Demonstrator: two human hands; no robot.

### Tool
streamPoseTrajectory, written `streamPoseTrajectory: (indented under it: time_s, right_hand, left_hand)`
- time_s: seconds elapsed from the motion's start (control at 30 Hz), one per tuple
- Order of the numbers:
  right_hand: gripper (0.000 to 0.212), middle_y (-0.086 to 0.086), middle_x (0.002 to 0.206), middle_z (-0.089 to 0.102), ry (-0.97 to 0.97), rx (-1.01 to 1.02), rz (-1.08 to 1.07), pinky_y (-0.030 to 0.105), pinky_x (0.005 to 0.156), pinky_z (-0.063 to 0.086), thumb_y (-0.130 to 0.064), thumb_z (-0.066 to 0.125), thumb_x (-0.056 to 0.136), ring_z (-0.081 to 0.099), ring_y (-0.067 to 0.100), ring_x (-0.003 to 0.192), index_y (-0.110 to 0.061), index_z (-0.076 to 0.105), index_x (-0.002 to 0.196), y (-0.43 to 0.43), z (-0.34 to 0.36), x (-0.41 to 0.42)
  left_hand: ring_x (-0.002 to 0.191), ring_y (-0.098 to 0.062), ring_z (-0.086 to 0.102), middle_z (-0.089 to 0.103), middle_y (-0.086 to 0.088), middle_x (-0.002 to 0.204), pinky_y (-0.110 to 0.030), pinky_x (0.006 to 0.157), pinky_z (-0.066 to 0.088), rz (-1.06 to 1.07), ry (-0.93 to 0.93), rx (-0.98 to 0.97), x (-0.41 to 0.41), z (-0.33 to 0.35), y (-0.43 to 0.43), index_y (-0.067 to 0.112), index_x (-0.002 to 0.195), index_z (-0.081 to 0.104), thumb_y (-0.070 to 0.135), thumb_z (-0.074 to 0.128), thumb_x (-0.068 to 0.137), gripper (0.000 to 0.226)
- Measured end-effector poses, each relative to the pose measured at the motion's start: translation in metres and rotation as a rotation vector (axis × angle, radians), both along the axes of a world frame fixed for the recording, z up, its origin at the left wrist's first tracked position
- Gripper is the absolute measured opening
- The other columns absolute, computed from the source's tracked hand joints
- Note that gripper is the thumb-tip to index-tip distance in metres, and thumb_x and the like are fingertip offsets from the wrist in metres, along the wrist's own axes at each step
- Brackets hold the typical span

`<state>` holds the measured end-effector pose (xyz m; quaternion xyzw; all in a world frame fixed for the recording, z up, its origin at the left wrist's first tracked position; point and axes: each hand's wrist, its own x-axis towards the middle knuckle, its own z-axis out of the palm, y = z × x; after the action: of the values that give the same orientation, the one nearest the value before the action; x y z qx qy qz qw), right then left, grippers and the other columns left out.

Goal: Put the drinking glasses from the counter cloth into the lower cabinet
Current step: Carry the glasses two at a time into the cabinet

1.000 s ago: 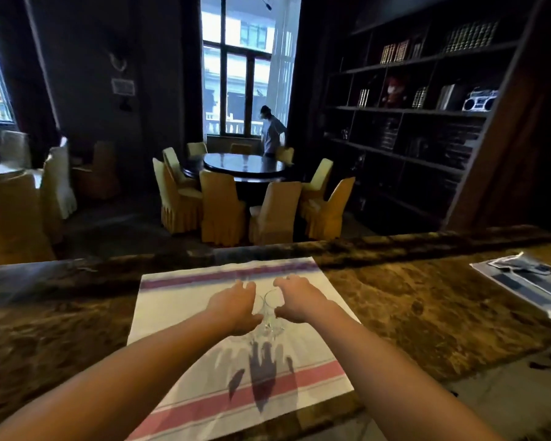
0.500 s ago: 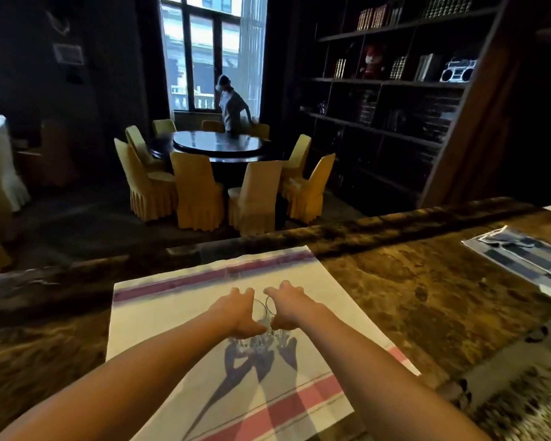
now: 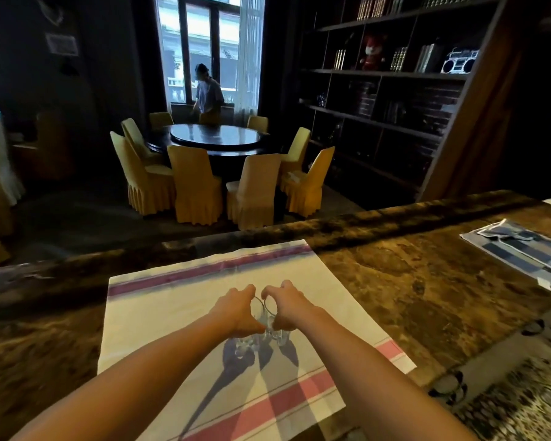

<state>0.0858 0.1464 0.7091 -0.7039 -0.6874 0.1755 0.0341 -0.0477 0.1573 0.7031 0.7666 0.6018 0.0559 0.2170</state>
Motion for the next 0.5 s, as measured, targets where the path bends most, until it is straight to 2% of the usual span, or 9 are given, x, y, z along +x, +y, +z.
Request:
streamPoseTrajectory:
  time_s: [0.23, 0.5]
  right_hand:
    - [0.064, 0.009, 0.133, 0.038, 0.003, 0.038, 0.035, 0.034, 0.089, 0.052, -0.008, 0.078, 0.078, 0.049, 0.03, 0.113, -0.034, 0.05, 0.129, -0.035, 0.022, 0.018]
    - [0.069, 0.008, 0.127, 0.038, 0.009, 0.03, 0.134, 0.037, 0.075, 0.06, -0.008, 0.083, 0.073, 0.052, 0.032, 0.104, -0.034, 0.051, 0.127, -0.119, 0.056, 0.042]
  left_hand:
    - [0.09, -0.025, 0.061, 0.051, -0.007, 0.129, -0.029, 0.068, 0.062, 0.031, 0.033, 0.004, 0.005, 0.029, -0.04, 0.028, 0.133, 0.041, 0.039, 0.083, 0.071, 0.076]
    - [0.074, -0.024, 0.065, 0.05, -0.006, 0.112, -0.033, 0.06, 0.062, 0.028, 0.047, -0.012, 0.031, 0.058, -0.128, 0.024, 0.132, 0.043, 0.031, 0.085, 0.07, 0.075]
